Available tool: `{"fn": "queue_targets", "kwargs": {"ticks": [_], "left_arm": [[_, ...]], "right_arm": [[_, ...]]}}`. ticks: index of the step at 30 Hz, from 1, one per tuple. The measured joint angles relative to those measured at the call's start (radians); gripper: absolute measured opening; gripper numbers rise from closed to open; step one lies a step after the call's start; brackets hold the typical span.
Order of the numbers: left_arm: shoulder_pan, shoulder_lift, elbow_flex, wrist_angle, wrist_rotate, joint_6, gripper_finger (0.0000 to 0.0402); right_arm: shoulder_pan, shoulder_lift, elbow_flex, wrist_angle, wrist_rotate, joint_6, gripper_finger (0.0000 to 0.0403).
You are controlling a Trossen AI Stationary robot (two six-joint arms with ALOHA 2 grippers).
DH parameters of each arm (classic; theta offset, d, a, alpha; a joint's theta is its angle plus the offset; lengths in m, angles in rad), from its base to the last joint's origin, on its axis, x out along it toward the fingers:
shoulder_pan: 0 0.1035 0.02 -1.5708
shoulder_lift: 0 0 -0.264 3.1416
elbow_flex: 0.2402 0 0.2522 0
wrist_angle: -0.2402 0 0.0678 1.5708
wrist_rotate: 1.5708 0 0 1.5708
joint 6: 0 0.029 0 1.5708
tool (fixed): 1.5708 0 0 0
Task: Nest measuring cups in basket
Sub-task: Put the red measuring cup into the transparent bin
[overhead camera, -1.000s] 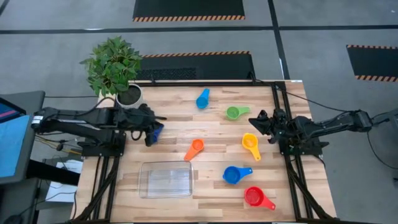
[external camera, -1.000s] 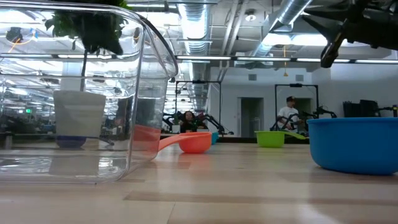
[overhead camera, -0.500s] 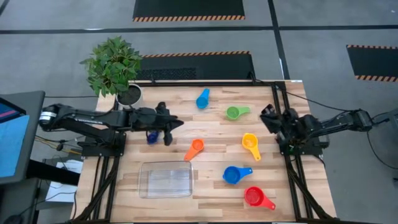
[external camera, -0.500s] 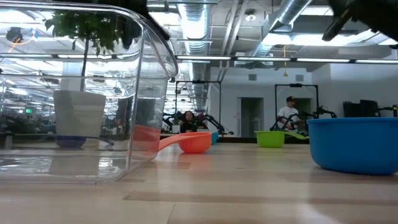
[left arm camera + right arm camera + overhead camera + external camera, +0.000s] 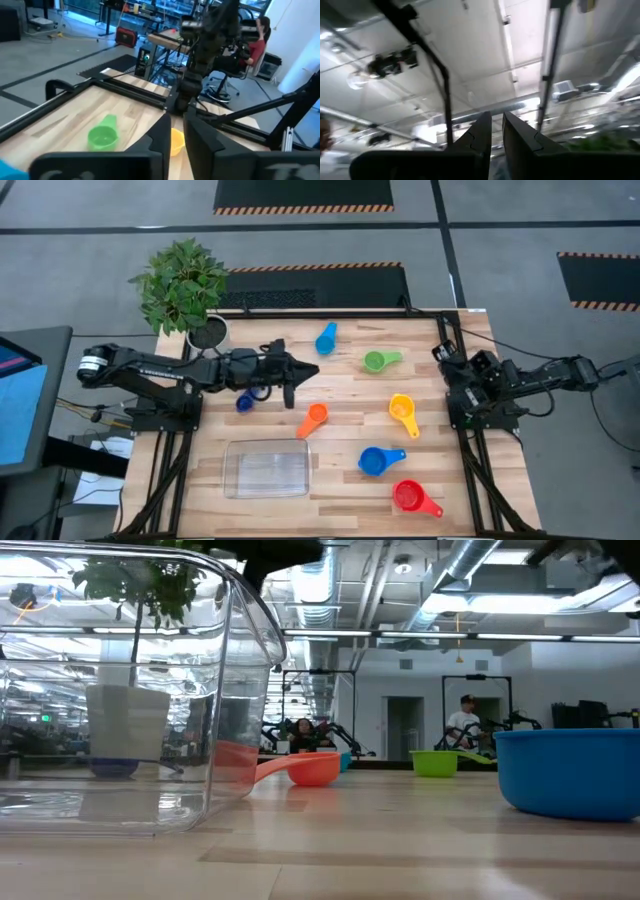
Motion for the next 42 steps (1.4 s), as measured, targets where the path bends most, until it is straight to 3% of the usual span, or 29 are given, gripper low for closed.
{"fn": "queue_targets", "kwargs": {"ticks": [4, 11, 16, 20, 26, 33, 42], "left_arm": [[0.0, 0.045, 0.072, -0.037, 0.003, 0.025, 0.0076], [0.0, 0.04, 0.155, -0.25, 0.003, 0.012, 0.0094], [0.0, 0.045, 0.167, -0.322, 0.073, -0.066, 0.0094], [-0.001, 0.067, 0.169, -0.34, 0.151, -0.054, 0.0094], [0.0, 0.068, 0.169, -0.458, 0.152, -0.052, 0.0094], [-0.001, 0.108, 0.185, -0.416, 0.243, -0.053, 0.0094], [-0.003, 0.365, 0.432, -0.683, 0.188, -0.05, 0.0094]], "right_arm": [[0.0, 0.014, 0.138, -0.179, -0.134, 0.004, 0.0072], [0.0, 0.022, 0.414, -1.048, -0.152, 0.173, 0.0072], [0.0, 0.06, 0.549, -1.384, -0.155, 0.315, 0.0083], [0.0, 0.066, 0.606, -1.561, -0.158, 0.421, 0.0092], [0.0, 0.069, 0.606, -1.849, -0.144, 0.536, 0.0093], [0.0, 0.107, 0.606, -2.052, -0.135, 0.615, 0.0093], [0.0, 0.165, 0.606, -2.116, -0.132, 0.625, 0.0093]]}}
